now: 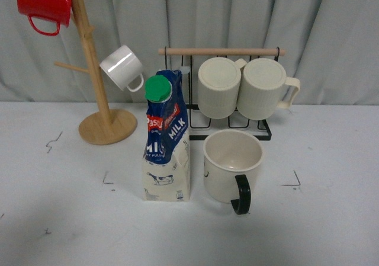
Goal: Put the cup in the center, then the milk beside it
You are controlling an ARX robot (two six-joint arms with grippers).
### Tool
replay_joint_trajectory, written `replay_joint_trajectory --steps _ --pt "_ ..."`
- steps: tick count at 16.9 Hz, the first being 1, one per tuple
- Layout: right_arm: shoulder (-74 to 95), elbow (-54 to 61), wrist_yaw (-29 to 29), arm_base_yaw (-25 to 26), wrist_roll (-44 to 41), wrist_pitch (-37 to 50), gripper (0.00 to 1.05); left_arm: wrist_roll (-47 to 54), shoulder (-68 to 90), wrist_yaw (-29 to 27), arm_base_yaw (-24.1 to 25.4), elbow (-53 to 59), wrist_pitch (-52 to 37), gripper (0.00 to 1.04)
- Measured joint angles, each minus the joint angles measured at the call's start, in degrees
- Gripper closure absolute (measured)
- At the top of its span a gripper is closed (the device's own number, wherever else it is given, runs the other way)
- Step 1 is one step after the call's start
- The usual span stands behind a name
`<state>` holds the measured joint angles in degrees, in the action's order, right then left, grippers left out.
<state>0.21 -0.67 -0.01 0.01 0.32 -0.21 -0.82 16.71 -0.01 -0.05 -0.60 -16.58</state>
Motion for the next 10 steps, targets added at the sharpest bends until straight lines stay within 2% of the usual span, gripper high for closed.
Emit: replay_joint_trajectory --steps 7,8,9,10 --pt "0.00 0.00 0.00 0.00 0.00 0.00 0.06 0.00 -6.60 0.00 0.00 0.00 6.36 1.03" --pt "0.00 0.00 0.00 0.00 0.00 0.00 0.06 0.00 -7.91 -0.02 0.00 -0.04 8.44 1.03" --pt "0.00 0.00 0.02 0.00 0.00 -0.02 0.06 -0.02 -14.08 0.13 0.00 -0.07 17.09 1.03" --pt "0.00 0.00 0.02 0.00 0.00 -0.02 0.06 0.00 -16.48 0.07 0.00 -0.17 15.65 1.03"
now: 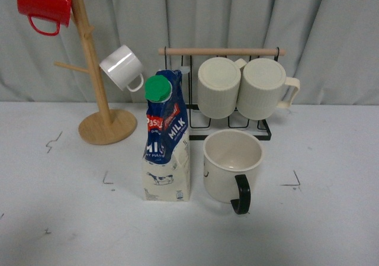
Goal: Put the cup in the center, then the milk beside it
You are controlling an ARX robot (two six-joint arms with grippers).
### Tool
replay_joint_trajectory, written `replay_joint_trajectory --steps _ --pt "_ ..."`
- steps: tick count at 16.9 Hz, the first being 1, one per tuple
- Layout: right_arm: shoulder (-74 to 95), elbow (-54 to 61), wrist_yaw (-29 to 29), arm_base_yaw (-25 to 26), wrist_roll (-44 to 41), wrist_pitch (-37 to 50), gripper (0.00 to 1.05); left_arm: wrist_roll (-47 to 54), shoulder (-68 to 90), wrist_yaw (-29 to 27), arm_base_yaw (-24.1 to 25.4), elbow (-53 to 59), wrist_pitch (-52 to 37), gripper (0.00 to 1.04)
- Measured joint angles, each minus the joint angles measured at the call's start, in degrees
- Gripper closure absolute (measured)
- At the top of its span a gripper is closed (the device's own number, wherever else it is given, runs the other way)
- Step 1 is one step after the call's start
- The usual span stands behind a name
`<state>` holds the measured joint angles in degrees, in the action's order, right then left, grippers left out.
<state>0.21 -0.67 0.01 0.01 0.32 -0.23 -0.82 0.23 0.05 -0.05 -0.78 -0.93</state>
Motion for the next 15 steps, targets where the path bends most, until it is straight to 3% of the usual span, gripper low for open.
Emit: replay_joint_trajectory --steps 5,13,15 --pt "-0.02 0.00 -0.02 0.00 0.00 0.04 0.06 0.00 -0.02 -0.07 0.00 0.13 1.16 1.03" --pt "-0.02 0.00 -0.02 0.00 0.00 0.04 0.06 0.00 -0.02 -0.07 0.00 0.13 1.16 0.07" --pt "-0.02 0.00 -0.02 0.00 0.00 0.02 0.06 0.02 -0.02 -0.07 0.00 0.13 1.16 0.08"
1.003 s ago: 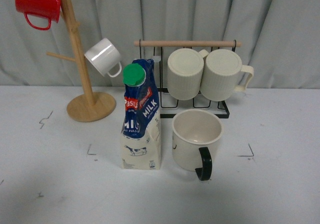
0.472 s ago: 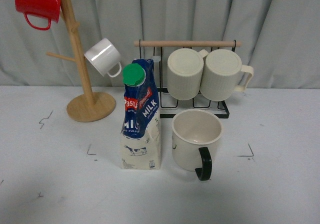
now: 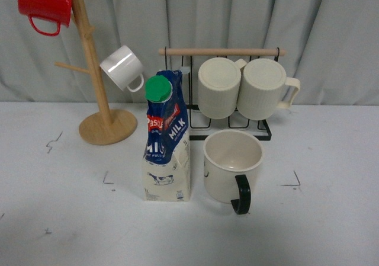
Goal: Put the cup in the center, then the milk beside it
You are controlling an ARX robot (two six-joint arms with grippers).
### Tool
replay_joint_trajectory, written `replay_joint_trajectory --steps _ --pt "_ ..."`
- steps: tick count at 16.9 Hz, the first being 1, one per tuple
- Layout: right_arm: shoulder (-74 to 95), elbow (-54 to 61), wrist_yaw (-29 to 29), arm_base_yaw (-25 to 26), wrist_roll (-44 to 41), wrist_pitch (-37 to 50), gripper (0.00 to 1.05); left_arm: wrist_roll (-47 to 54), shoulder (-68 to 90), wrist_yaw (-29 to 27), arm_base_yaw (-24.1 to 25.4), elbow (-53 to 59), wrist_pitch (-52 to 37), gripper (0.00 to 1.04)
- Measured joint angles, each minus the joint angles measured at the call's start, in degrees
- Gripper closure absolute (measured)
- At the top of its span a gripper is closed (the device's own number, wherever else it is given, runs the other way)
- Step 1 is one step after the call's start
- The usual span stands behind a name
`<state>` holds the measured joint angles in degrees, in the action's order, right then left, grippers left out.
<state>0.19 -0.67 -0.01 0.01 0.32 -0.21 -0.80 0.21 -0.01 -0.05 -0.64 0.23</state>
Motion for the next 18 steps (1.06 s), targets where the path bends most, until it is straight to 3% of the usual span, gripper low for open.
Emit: replay_joint_trajectory --steps 18 --pt "0.00 0.00 0.00 0.00 0.00 0.02 0.06 0.00 0.00 0.02 0.00 0.00 0.00 0.07"
